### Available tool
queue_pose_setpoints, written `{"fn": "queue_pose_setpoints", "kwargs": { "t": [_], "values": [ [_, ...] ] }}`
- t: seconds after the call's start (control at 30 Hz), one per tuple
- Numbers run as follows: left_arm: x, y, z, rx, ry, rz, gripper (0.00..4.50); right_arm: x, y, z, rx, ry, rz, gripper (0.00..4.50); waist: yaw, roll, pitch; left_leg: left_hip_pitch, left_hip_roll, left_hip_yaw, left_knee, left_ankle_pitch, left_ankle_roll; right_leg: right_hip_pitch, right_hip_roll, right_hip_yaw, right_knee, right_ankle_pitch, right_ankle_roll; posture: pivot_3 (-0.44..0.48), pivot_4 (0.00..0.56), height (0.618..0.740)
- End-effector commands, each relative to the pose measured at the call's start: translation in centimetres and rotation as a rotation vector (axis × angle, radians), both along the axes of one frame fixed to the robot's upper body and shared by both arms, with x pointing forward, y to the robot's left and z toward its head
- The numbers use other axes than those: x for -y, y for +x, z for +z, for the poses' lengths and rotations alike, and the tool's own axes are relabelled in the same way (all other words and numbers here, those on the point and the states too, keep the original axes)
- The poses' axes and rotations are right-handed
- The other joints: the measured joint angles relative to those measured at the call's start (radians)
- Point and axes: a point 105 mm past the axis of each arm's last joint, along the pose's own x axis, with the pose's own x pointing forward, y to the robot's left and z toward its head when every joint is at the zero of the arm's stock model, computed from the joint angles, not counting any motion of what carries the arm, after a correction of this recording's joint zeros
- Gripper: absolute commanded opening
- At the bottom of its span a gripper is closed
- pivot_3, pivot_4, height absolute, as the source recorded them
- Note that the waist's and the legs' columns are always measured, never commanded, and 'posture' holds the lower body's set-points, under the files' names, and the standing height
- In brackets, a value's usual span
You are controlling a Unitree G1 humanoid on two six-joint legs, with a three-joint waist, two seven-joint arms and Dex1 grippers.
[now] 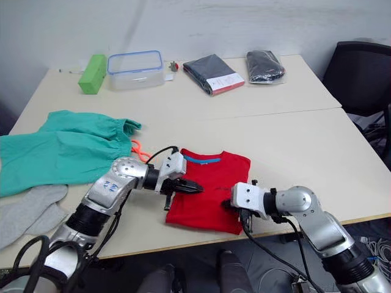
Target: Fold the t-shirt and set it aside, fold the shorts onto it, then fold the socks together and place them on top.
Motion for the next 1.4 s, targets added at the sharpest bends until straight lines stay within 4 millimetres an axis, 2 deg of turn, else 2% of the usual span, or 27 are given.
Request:
{"fn": "queue_pose_setpoints", "kwargs": {
  "t": [0.03,0.17,0.27,0.33,0.4,0.53,0.67,0.73,0.83,0.9,0.97,1.0,1.1,1.2,1.4],
  "values": [
    [-1.2,3.1,-1.2,0.048,0.074,0.118,0.05,1.1,-0.6,-1.3,-0.011,-0.078,0.011,0.00,0.001,-0.001,-0.001,0.000,0.000,0.000,0.000,0.000,0.001,0.000,0.000,0.000,-0.001,0.000,0.000,0.000,0.150,0.740],
    [-1.8,6.7,-0.4,0.075,0.046,0.251,0.05,1.5,-1.6,-1.8,-0.024,-0.101,0.048,0.00,0.007,-0.005,-0.003,0.001,-0.001,-0.001,0.000,0.000,0.005,0.002,-0.001,0.000,-0.002,-0.001,-0.002,0.000,0.150,0.740],
    [-2.2,9.8,1.8,0.120,-0.023,0.374,0.05,1.9,-1.5,-2.3,0.002,-0.121,0.038,0.00,0.005,-0.009,-0.005,0.001,-0.002,-0.001,0.000,0.000,0.007,0.003,-0.003,-0.001,-0.003,0.000,-0.002,0.000,0.150,0.740],
    [-2.4,10.8,3.1,0.124,-0.072,0.411,0.05,2.1,-1.3,-2.3,0.014,-0.120,0.018,0.00,0.005,-0.009,-0.005,0.000,-0.002,-0.001,0.000,0.000,0.007,0.003,-0.004,-0.001,-0.003,0.001,-0.001,0.000,0.150,0.740],
    [-2.7,10.9,4.1,0.122,-0.113,0.402,0.05,2.2,-1.2,-2.2,0.025,-0.114,0.007,0.00,0.001,-0.009,-0.005,-0.001,-0.002,-0.001,0.000,0.000,0.007,0.002,-0.003,-0.002,-0.003,0.002,0.002,0.000,0.150,0.740],
    [-3.4,9.5,5.9,0.153,-0.155,0.300,0.05,2.2,-0.9,-0.4,0.014,-0.014,-0.076,0.00,0.001,-0.009,-0.005,-0.001,0.001,-0.001,-0.001,0.000,-0.001,0.000,-0.001,-0.002,-0.002,0.003,0.003,0.000,0.150,0.740],
    [-2.7,4.8,8.1,0.161,-0.208,0.083,0.05,3.1,0.1,3.1,-0.027,0.192,-0.278,0.00,0.001,-0.006,-0.004,-0.005,0.005,-0.001,-0.001,-0.001,-0.004,-0.003,-0.006,-0.003,0.000,0.002,0.002,0.000,0.150,0.740],
    [-2.2,2.4,8.4,0.148,-0.208,-0.005,0.05,4.0,0.0,4.2,-0.087,0.259,-0.364,0.00,0.002,-0.005,-0.003,-0.008,0.005,-0.002,-0.001,0.000,-0.004,-0.005,-0.008,-0.005,0.001,0.001,0.001,0.000,0.150,0.740],
    [-1.5,0.0,7.6,0.138,-0.165,-0.092,0.05,5.2,-0.6,4.9,-0.206,0.331,-0.460,0.00,0.015,-0.005,-0.003,-0.014,0.004,-0.004,0.000,0.000,-0.005,-0.012,-0.012,-0.009,0.003,0.001,-0.001,0.000,0.150,0.740],
    [-0.9,-0.6,6.5,0.139,-0.129,-0.111,0.05,5.7,-1.4,5.0,-0.289,0.356,-0.493,0.00,0.024,-0.004,-0.004,-0.014,0.003,-0.004,0.000,0.000,-0.005,-0.012,-0.012,-0.017,0.002,0.000,-0.001,0.000,0.150,0.740],
    [-0.5,-0.6,5.1,0.136,-0.088,-0.112,0.05,6.0,-2.0,4.7,-0.382,0.367,-0.522,0.00,0.026,-0.003,-0.004,-0.014,0.001,-0.005,0.000,0.001,-0.003,-0.011,-0.013,-0.019,-0.001,0.000,-0.002,0.000,0.150,0.740],
    [-0.4,-0.4,3.7,0.146,-0.036,-0.115,0.05,6.2,-2.2,4.4,-0.445,0.385,-0.545,0.00,0.026,-0.003,-0.004,-0.014,0.000,-0.005,0.000,0.000,-0.002,-0.010,-0.014,-0.019,-0.001,0.000,-0.002,0.000,0.150,0.740],
    [-0.6,0.2,0.8,0.179,0.076,-0.121,0.05,7.0,-1.9,3.3,-0.559,0.409,-0.636,0.00,0.025,-0.003,-0.004,-0.013,-0.002,-0.005,0.000,0.000,0.006,-0.008,-0.015,-0.019,-0.003,0.000,-0.001,0.000,0.150,0.740],
    [-0.7,1.0,-0.1,0.192,0.102,-0.099,0.00,7.3,-1.6,2.1,-0.660,0.421,-0.698,0.59,0.022,-0.003,-0.004,-0.013,-0.002,-0.005,0.001,0.000,0.008,-0.007,-0.017,-0.018,-0.004,0.001,-0.003,0.000,0.150,0.740],
    [-0.8,1.1,-0.2,0.206,0.095,-0.102,0.00,6.9,0.3,1.8,-0.813,0.560,-0.762,2.61,0.023,-0.002,-0.004,-0.013,-0.002,-0.008,0.002,0.002,0.007,-0.006,-0.017,-0.021,-0.002,0.002,-0.003,0.000,0.150,0.740]
  ]
}}
